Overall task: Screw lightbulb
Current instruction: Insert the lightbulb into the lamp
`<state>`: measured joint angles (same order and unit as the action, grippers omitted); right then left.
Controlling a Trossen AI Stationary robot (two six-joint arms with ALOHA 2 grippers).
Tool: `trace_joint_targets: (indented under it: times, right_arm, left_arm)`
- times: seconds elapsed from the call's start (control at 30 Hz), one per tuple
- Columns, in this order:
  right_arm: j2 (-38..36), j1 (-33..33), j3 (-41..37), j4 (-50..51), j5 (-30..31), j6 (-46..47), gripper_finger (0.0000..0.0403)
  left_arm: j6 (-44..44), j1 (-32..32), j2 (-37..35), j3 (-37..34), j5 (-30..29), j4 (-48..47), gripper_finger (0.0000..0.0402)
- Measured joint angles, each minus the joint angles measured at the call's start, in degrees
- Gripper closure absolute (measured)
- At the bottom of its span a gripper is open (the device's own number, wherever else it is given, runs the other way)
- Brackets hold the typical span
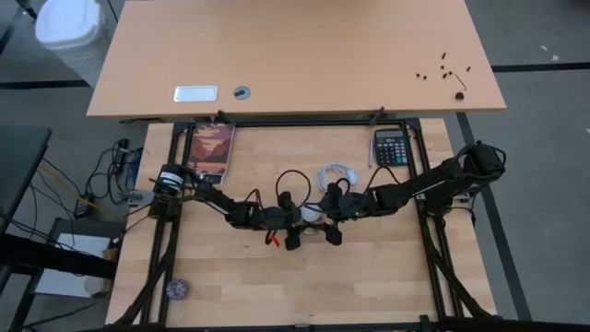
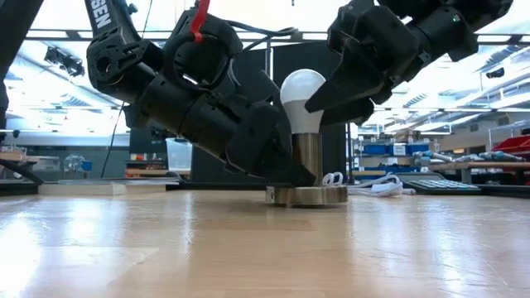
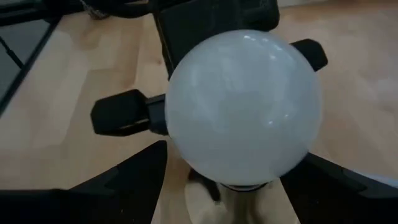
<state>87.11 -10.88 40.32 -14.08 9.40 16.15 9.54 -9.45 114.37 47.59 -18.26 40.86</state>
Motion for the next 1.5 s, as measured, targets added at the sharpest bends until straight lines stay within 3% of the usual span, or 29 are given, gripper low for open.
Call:
trace_joint_targets:
  times: [0.3, 0.47, 0.7, 0.87, 1.0, 1.13, 1.5]
  right_arm:
    - [0.0, -4.1, 0.0, 0.3, 1.0, 2.9, 0.0096]
    - [-0.4, -6.3, -0.1, 3.3, -3.0, 4.5, 0.0096]
    - [-4.0, -8.1, -0.1, 6.0, -2.4, 4.4, 0.0096]
    - [-4.6, -5.8, -0.1, 9.7, 1.3, 4.7, 0.0096]
    - [-3.3, -3.6, -0.1, 8.9, 0.2, 3.4, 0.0096]
    - [-1.2, -1.9, -0.1, 6.6, 3.8, 5.1, 0.0096]
    - [1.8, -1.0, -0.1, 3.0, 1.7, 3.5, 0.0096]
  left_arm:
    - [-0.2, -0.2, 0.0, 0.0, 1.1, -0.1, 0.0204]
    - [0.6, 0.1, 0.0, 0.0, -0.4, -0.7, 0.0203]
    - [1.3, 0.1, 0.0, 0.0, -0.3, -1.6, 0.0204]
    - [0.2, 0.1, 0.0, 0.0, -0.3, -1.5, 0.0203]
    - [-0.1, 0.2, 0.0, 0.0, 1.5, -1.5, 0.0204]
    - [-0.2, -0.1, 0.0, 0.0, 2.3, -1.6, 0.0204]
    - [-0.3, -0.3, 0.0, 0.0, 2.5, -1.7, 0.0204]
